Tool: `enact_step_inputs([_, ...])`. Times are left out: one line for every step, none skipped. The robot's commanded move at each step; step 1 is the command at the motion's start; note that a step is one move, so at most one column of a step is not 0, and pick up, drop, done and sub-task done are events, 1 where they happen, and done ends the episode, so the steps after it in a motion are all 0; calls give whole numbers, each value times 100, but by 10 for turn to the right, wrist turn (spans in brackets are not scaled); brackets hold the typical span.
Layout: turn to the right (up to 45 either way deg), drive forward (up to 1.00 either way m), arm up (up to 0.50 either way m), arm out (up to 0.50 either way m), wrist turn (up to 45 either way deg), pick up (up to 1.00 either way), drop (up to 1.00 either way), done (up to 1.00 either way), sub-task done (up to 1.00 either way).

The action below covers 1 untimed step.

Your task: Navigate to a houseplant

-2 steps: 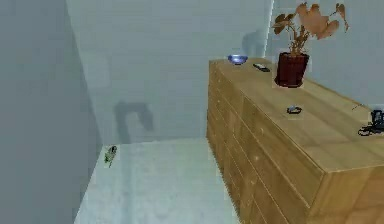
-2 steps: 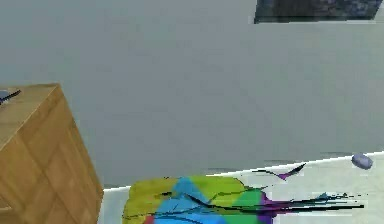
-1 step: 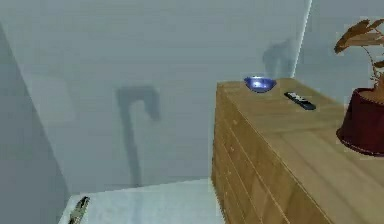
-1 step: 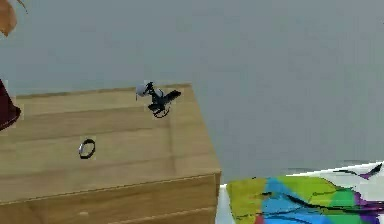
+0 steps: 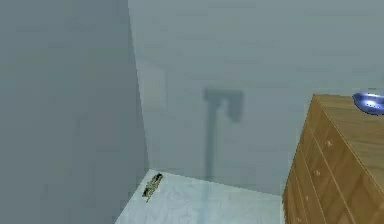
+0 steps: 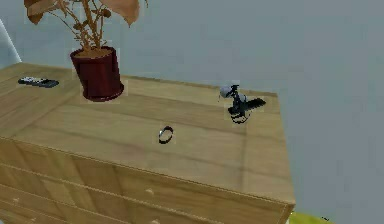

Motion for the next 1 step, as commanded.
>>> enact_step_inputs([0,5,0,0,0,0,0,0,0])
